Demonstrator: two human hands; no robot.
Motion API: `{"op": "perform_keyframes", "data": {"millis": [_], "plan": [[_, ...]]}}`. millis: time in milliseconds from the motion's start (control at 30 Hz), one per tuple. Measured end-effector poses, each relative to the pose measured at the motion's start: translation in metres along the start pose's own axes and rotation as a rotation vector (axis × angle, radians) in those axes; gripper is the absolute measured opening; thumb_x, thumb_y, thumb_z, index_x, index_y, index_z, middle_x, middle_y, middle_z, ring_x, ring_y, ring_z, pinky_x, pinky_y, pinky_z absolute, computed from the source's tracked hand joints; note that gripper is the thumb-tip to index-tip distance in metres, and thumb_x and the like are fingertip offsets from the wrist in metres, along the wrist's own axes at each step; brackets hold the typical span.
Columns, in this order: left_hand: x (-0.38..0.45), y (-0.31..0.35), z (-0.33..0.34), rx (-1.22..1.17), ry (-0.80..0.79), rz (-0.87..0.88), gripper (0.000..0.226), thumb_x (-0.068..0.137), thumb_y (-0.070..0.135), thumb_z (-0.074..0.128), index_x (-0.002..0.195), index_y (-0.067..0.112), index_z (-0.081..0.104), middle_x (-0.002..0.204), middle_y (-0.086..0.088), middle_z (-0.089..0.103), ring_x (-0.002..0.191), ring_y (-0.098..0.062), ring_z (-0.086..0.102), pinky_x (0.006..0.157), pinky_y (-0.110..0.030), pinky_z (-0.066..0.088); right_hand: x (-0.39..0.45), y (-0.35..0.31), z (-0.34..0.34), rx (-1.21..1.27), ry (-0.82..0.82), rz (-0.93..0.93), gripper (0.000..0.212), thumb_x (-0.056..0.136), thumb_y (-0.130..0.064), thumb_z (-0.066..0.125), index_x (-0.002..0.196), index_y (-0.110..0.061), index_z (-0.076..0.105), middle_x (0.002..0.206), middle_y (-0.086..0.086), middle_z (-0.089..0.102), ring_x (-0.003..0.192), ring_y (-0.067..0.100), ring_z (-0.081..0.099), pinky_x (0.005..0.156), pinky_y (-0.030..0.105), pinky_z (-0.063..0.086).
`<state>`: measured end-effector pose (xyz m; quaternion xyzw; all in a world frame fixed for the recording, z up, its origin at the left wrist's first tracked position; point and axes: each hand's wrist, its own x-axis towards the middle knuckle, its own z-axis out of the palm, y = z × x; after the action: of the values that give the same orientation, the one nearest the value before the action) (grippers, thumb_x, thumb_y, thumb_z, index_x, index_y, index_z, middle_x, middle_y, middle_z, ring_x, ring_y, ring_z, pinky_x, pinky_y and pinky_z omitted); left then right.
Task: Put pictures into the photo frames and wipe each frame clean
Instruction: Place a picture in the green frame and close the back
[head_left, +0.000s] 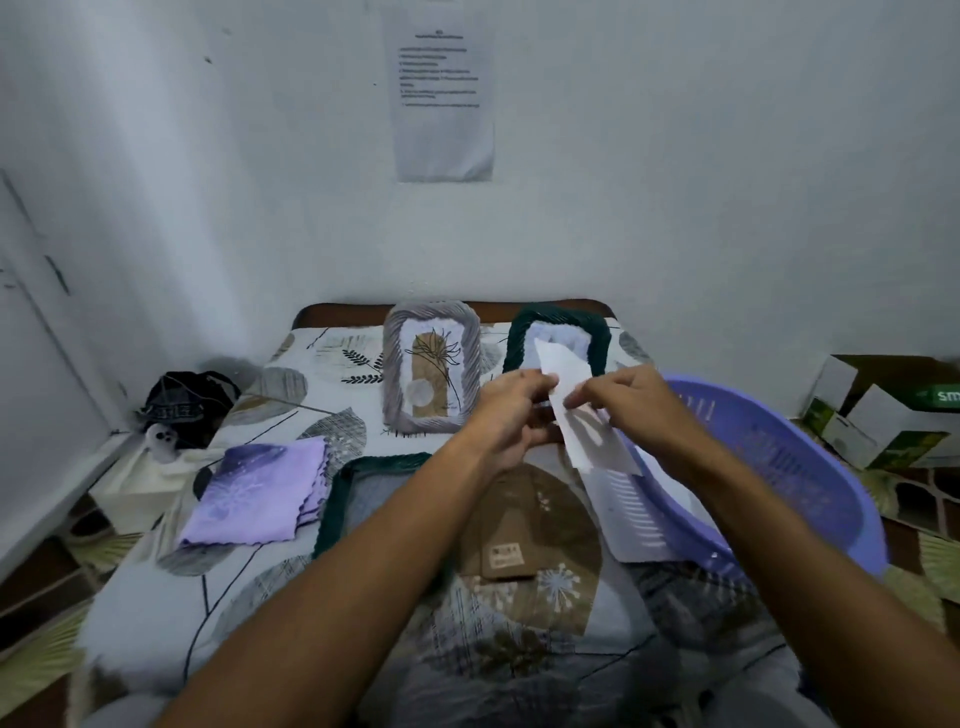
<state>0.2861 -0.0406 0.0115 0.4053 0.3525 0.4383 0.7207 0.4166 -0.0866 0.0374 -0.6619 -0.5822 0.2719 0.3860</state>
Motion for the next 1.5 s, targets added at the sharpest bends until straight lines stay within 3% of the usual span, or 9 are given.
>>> {"op": "perform_keyframes", "data": {"millis": [100,300,500,600,767,967,1100,1333,1500], "plan": [[-0.003,0.002,-0.027,0.005,0.093,0.005,0.008,0.095,0.004,0.050,0.091,0.005,0.056,0.097,-0.017,0.065,0.084,-0.026,0.064,0.073,-0.040,0.058,0.002,0.000,0.024,-0.015,0.029,-0.059,0.022,0.093,-0.021,0.057,0.099,-0.010,0.075,0.108,0.005,0.069,0.087,0.015,0.055,0.062,0.024,0.043],[-0.020,0.005,-0.096,0.093,0.226,-0.019,0.013,0.095,0.002,0.048,0.103,0.005,0.058,0.102,-0.015,0.067,0.088,-0.024,0.065,0.069,-0.034,0.057,0.015,0.006,0.080,0.172,0.010,0.092,0.051,0.090,-0.011,0.063,0.139,-0.014,0.047,0.140,0.007,0.050,0.117,0.024,0.052,0.092,0.035,0.046],[-0.044,0.005,-0.155,0.246,0.339,0.000,0.019,0.090,-0.003,0.054,0.108,-0.001,0.060,0.091,-0.014,0.067,0.070,-0.019,0.064,0.053,-0.027,0.054,0.010,0.004,0.124,0.417,-0.174,0.361,0.032,0.083,0.005,0.066,0.114,-0.002,0.062,0.097,0.012,0.069,0.075,0.023,0.065,0.057,0.029,0.051],[-0.054,-0.002,-0.189,0.705,0.441,0.216,0.038,0.082,0.002,0.068,0.119,0.006,0.061,0.100,-0.007,0.068,0.080,-0.016,0.064,0.068,-0.028,0.056,0.008,0.006,0.146,0.385,-0.216,0.370,0.023,0.081,0.007,0.066,0.103,0.000,0.066,0.085,0.012,0.071,0.068,0.022,0.066,0.053,0.027,0.052],[-0.064,-0.008,-0.234,1.202,0.102,0.283,0.055,0.074,0.039,0.076,0.123,0.019,0.063,0.135,-0.001,0.056,0.136,-0.014,0.037,0.114,-0.039,0.029,0.009,0.005,0.167,0.326,-0.252,0.357,0.020,0.079,0.011,0.068,0.096,0.003,0.064,0.090,0.018,0.070,0.074,0.027,0.069,0.059,0.034,0.058],[-0.061,-0.019,-0.247,1.562,-0.094,0.207,0.071,0.072,0.059,0.072,0.132,0.027,0.055,0.150,0.013,0.037,0.145,-0.005,-0.003,0.116,-0.047,-0.013,0.007,0.009,0.177,0.030,-0.243,0.163,0.023,0.075,-0.001,0.077,0.094,-0.004,0.064,0.078,0.014,0.070,0.063,0.028,0.069,0.061,0.043,0.060],[-0.059,-0.019,-0.251,1.615,-0.105,0.219,0.069,0.073,0.058,0.071,0.134,0.030,0.053,0.153,0.013,0.030,0.139,0.003,-0.008,0.114,-0.047,-0.016,0.002,0.011,0.173,-0.472,-0.212,-0.173,0.046,0.078,-0.028,0.077,0.121,-0.020,0.061,0.107,0.003,0.064,0.093,0.019,0.059,0.073,0.032,0.049],[-0.058,-0.019,-0.256,1.608,-0.088,0.264,0.090,0.054,0.083,0.050,0.129,0.034,0.056,0.151,0.012,0.035,0.139,0.005,-0.005,0.113,-0.046,-0.017,0.007,0.025,0.161,-0.533,-0.523,-0.332,0.059,0.077,-0.050,0.072,0.129,-0.029,0.058,0.149,-0.006,0.040,0.141,0.015,0.027,0.113,0.044,0.027],[-0.060,-0.018,-0.260,1.586,-0.080,0.258,0.098,0.049,0.085,0.053,0.132,0.032,0.054,0.151,0.014,0.033,0.143,0.001,-0.005,0.115,-0.048,-0.016,0.008,0.035,0.160,-0.564,-0.619,-0.334,0.080,0.070,-0.062,0.072,0.139,-0.030,0.047,0.158,-0.011,0.021,0.148,0.011,0.000,0.119,0.045,-0.006]]}}
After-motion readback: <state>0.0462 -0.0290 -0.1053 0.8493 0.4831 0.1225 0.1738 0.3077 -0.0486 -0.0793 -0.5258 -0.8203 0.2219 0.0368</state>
